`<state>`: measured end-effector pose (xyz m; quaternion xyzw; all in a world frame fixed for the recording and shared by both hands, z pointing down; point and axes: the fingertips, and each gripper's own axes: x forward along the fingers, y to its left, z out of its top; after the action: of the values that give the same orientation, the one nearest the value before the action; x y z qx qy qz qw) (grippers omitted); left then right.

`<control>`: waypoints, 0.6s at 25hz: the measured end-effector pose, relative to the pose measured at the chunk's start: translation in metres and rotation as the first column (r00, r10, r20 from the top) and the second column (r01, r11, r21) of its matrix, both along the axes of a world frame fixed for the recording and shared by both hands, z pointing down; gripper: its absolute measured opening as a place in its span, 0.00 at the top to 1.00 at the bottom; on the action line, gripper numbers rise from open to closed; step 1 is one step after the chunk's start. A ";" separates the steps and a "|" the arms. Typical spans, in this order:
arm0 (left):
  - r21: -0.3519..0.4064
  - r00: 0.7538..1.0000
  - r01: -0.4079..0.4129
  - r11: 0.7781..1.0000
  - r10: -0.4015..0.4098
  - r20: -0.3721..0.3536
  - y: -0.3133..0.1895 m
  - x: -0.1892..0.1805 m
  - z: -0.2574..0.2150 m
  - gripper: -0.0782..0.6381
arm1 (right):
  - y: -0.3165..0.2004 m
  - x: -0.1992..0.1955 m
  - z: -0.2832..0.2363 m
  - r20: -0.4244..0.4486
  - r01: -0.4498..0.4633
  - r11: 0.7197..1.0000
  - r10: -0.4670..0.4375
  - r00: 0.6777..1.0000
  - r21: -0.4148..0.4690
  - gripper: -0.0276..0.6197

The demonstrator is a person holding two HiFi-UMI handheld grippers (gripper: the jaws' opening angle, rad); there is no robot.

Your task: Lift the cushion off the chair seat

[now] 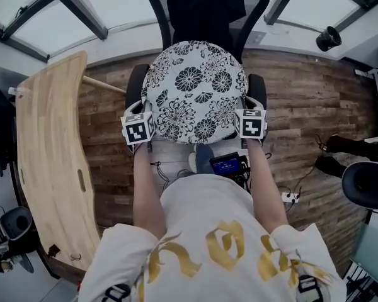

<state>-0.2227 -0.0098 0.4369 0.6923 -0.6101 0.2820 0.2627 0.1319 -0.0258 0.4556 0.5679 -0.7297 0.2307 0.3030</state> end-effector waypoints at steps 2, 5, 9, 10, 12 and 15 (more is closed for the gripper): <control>-0.004 1.000 0.006 1.000 -0.006 -0.003 0.002 0.000 0.001 0.84 | 0.001 0.002 -0.002 -0.004 0.003 1.000 -0.003 1.000 0.004 0.92; -0.008 1.000 0.001 1.000 -0.001 -0.001 0.003 0.002 0.002 0.84 | 0.002 0.004 -0.001 -0.007 0.003 1.000 -0.003 1.000 0.007 0.92; -0.011 1.000 -0.003 1.000 0.003 0.003 0.002 0.001 0.002 0.84 | 0.001 0.006 -0.002 -0.028 0.000 1.000 0.000 1.000 0.008 0.92; -0.011 1.000 -0.003 1.000 0.003 0.003 0.002 0.002 0.002 0.84 | 0.000 0.006 -0.003 -0.027 0.000 1.000 0.000 1.000 0.009 0.92; -0.011 1.000 -0.004 1.000 0.004 0.002 0.000 0.002 0.002 0.84 | 0.000 0.007 -0.004 -0.022 -0.001 1.000 0.002 1.000 0.010 0.92; -0.010 1.000 -0.010 1.000 0.011 0.008 -0.002 0.002 0.002 0.84 | -0.002 0.006 -0.003 -0.014 -0.005 1.000 0.005 1.000 0.010 0.92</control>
<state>-0.2207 -0.0119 0.4393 0.6930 -0.6061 0.2893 0.2621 0.1384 -0.0276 0.4523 0.5727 -0.7274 0.2237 0.3047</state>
